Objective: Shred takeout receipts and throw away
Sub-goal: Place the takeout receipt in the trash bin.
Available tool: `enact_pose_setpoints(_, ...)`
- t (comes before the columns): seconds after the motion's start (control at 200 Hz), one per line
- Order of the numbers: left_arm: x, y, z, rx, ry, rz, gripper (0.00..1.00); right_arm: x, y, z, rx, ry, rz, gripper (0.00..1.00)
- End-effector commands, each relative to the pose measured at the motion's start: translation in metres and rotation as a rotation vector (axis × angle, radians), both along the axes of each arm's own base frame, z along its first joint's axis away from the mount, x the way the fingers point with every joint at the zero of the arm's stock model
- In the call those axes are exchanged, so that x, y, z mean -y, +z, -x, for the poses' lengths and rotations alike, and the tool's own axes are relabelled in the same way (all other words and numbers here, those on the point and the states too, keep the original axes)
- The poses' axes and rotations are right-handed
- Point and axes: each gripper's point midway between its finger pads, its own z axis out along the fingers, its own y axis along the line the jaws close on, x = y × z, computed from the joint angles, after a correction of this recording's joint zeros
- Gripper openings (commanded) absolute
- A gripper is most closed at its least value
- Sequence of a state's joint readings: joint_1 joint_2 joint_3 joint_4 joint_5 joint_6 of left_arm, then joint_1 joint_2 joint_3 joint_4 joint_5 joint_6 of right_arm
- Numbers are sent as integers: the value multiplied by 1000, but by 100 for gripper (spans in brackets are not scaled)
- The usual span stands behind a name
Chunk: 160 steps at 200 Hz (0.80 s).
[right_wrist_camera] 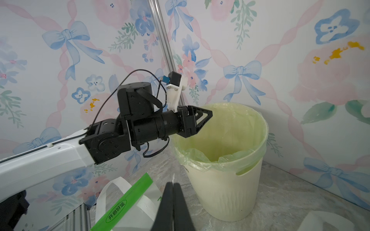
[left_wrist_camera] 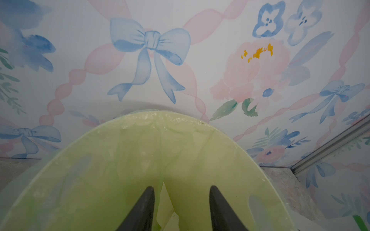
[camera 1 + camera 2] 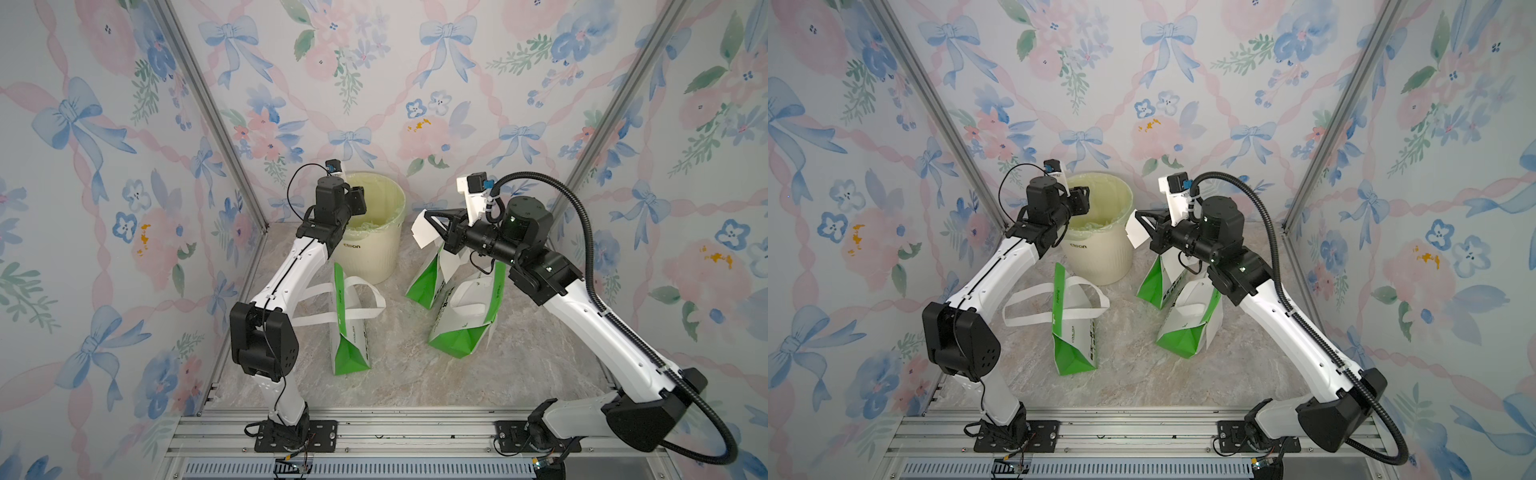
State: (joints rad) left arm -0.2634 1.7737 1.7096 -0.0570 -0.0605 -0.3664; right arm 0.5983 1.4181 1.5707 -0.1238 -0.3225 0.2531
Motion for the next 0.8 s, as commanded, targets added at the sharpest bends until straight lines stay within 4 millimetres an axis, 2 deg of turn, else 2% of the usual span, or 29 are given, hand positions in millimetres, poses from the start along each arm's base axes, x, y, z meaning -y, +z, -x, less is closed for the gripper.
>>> enact_pose_setpoints(0.0, -3, 49, 16, 98, -5, 15, 49, -15, 3, -23, -5, -27, -32, 0)
enact_pose_setpoints(0.115, -9, 84, 41, 159, -6, 59, 50, -36, -5, -58, 0, -65, -56, 0)
enact_pose_setpoints(0.13, -10, 88, 45, 166, -6, 62, 50, -37, -1, -60, 7, -71, -67, 0)
enact_pose_setpoints(0.145, -11, 92, 50, 173, -6, 66, 50, -43, -9, -68, -5, -76, -64, 0)
enact_pose_setpoints(0.255, -21, 109, 82, 206, -2, 89, 51, -59, -18, -102, -11, -119, -98, 0)
enact_pose_setpoints(0.34, -26, 114, 107, 219, -8, 111, 51, -70, -26, -124, -13, -145, -99, 0)
enact_pose_setpoints(0.47, -28, 103, 144, 204, -53, 147, 51, -88, -40, -146, -9, -167, -65, 0)
enact_pose_setpoints(0.57, -27, 94, 171, 200, -95, 164, 51, -104, -63, -157, 2, -182, 51, 1)
enact_pose_setpoints(0.625, -28, 90, 184, 202, -107, 169, 51, -108, -76, -163, -10, -194, 101, 7)
enact_pose_setpoints(0.7, -30, 85, 198, 203, -120, 175, 51, -106, -88, -169, -23, -228, 149, 29)
enact_pose_setpoints(0.795, -30, 78, 209, 204, -136, 168, 51, -102, -87, -167, -22, -248, 185, 45)
